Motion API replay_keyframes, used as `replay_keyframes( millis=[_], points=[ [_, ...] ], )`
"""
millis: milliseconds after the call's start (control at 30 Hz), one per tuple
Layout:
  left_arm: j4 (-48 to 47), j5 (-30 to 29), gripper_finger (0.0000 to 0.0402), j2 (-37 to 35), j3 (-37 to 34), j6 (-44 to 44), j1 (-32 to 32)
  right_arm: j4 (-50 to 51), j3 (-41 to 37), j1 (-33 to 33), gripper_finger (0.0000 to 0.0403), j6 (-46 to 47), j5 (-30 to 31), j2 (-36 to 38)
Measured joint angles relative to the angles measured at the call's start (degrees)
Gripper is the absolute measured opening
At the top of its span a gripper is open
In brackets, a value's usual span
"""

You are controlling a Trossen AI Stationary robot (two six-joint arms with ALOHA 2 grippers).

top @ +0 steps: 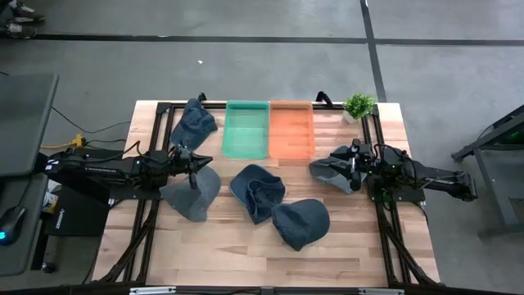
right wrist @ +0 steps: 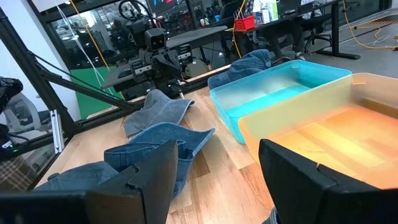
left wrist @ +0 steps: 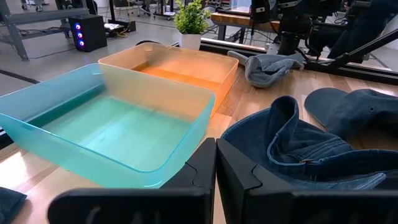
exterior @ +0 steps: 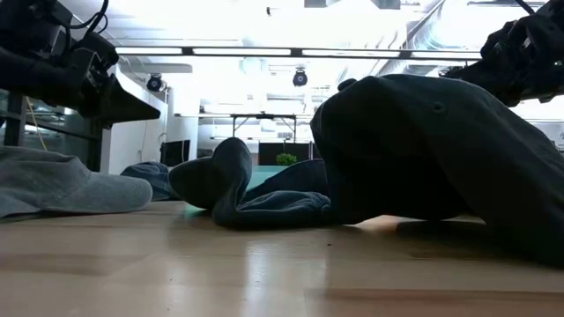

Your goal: Pick & Place hat

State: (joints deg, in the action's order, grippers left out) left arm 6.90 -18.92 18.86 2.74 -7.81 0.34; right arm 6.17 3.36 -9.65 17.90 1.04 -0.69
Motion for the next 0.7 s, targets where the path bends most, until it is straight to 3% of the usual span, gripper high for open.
replay_keyframes(
  millis=[400,700],
  points=[
    [0.6,1.6,0.0010,0.0,0.0,0.0,0.0,0.0,0.0,0.0,0.0220,0.0,0.0,0.0],
    [7.0,13.7,0.0010,0.0,0.0,-3.5,0.0,0.0,0.0,0.0,0.0220,0.0,0.0,0.0]
  ],
)
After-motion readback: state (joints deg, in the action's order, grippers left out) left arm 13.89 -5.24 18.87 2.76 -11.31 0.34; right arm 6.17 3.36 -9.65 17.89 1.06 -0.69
